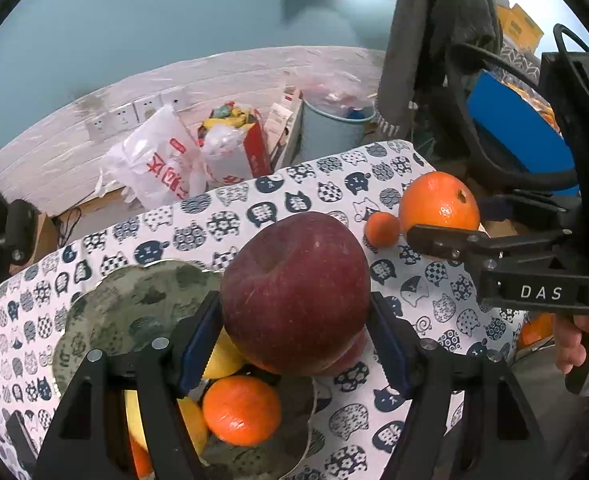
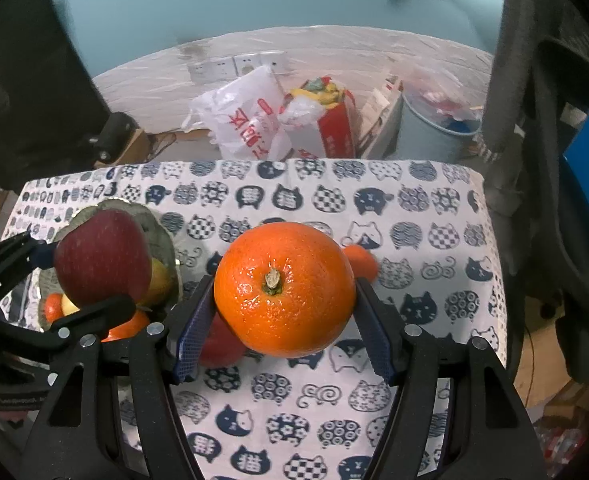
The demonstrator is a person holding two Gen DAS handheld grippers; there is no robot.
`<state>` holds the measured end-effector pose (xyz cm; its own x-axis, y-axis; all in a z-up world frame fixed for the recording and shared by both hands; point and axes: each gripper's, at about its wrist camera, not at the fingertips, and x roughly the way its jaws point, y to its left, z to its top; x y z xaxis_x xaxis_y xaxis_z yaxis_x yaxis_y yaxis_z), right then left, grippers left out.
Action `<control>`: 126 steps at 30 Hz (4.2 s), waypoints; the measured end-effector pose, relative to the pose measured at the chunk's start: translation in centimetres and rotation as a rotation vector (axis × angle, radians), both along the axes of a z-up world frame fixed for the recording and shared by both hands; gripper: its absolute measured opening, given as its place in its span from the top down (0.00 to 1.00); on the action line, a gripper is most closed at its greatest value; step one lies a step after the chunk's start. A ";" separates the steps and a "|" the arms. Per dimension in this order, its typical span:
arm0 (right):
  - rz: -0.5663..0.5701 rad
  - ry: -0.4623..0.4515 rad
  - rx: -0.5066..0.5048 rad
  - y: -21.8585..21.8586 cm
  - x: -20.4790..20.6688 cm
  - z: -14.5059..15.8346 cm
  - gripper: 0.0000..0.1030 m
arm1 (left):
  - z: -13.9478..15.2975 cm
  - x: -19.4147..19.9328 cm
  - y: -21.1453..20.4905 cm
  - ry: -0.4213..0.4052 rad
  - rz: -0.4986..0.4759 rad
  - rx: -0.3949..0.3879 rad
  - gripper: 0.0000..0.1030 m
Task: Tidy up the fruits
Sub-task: 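Carry the orange with the right tool while the left tool carries the apple over the bowl, then lower the orange and apple into the bowl and open both tools, then withdraw both tools from the bowl toward the red apple and tangerine on the cloth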
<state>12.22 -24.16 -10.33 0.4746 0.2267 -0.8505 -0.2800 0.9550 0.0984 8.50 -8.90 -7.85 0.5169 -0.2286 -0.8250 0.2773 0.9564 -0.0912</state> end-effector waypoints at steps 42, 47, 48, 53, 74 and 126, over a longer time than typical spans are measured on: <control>0.248 0.086 0.009 17.5 1.9 -2.8 0.34 | -4.2 -2.6 14.7 0.114 0.239 -0.009 0.29; 0.257 0.101 0.010 18.5 2.2 -3.4 0.34 | -5.1 -2.4 15.1 0.141 0.249 -0.013 0.29; 0.258 0.103 0.010 18.7 2.2 -3.5 0.34 | -5.3 -2.4 15.3 0.146 0.251 -0.013 0.29; 0.267 0.114 0.008 19.5 2.4 -4.0 0.34 | -6.1 -2.1 16.2 0.167 0.278 -0.029 0.29; 0.261 0.175 0.012 21.5 4.0 -7.1 0.34 | -6.5 -2.5 16.8 0.183 0.289 -0.025 0.29; 0.070 0.032 -0.086 6.1 -0.3 -0.5 0.24 | -2.3 -2.4 4.8 0.128 0.083 -0.018 0.21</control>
<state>11.96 -18.08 -10.85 0.4326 0.1842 -0.8826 -0.3440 0.9386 0.0272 6.06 -4.06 -10.20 0.4254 -0.2049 -0.8815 0.1825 0.9734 -0.1382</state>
